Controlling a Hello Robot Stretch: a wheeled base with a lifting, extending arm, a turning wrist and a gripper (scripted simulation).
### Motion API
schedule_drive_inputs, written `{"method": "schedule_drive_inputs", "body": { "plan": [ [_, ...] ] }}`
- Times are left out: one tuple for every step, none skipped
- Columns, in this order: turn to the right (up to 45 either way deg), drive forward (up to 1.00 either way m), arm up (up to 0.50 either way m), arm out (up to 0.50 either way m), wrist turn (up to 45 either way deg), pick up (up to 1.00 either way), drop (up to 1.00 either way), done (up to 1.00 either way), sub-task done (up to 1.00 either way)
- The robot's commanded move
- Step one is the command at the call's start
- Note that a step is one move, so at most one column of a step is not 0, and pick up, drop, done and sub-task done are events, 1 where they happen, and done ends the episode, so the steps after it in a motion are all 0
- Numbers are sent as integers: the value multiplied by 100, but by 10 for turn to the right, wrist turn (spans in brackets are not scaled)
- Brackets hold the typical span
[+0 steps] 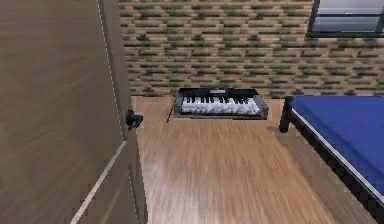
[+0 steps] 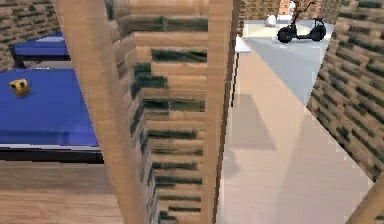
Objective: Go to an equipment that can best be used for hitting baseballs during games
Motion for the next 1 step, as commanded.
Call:
{"method": "schedule_drive_inputs", "body": {
  "plan": [
    [0, 100, 0, 0, 0, 0, 0, 0, 0]
  ]
}}
